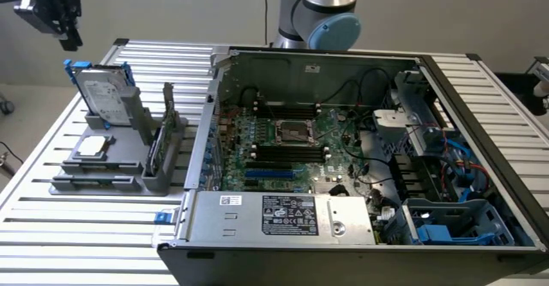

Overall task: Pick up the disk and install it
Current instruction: 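Pick up the disk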

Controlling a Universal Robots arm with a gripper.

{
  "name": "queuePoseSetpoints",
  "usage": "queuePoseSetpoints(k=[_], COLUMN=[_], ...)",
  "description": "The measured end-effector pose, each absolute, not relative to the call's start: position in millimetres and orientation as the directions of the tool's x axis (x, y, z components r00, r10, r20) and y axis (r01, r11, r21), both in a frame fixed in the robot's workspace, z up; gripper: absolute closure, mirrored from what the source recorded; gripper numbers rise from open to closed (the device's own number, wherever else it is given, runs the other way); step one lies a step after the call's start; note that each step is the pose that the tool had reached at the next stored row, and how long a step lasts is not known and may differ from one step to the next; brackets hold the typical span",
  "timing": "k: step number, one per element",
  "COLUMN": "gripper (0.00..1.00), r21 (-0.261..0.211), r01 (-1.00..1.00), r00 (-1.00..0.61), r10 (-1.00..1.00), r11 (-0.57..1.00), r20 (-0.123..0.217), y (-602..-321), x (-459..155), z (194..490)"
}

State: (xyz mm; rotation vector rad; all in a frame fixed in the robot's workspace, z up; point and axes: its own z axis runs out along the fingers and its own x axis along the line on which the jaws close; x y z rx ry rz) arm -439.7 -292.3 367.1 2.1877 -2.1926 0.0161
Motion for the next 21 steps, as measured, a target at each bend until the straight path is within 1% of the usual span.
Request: queuePoseSetpoints(k=[1, 4, 6, 7, 15, 17, 18, 21], gripper=[0.76, 0.58, 0.58, 0.52, 0.52, 0.5, 0.44, 0.44], r21=[0.024, 0.024, 0.024, 0.024, 0.024, 0.024, 0.024, 0.024], r01=[-1.0, -0.999, -0.998, -0.998, -0.996, -0.996, -0.996, -0.996], r00=[0.01, 0.039, 0.057, 0.065, 0.092, 0.092, 0.092, 0.092], r10=[-0.999, -0.999, -0.998, -0.997, -0.995, -0.995, -0.995, -0.995], r11=[-0.009, -0.038, -0.057, -0.065, -0.091, -0.091, -0.091, -0.091], r20=[0.037, 0.034, 0.033, 0.033, 0.033, 0.033, 0.033, 0.033], y=[-292, -292, -292, -292, -292, -292, -292, -292], x=[-440, -440, -440, -440, -440, -440, -441, -441], z=[367, 365, 362, 360, 345, 342, 340, 334])
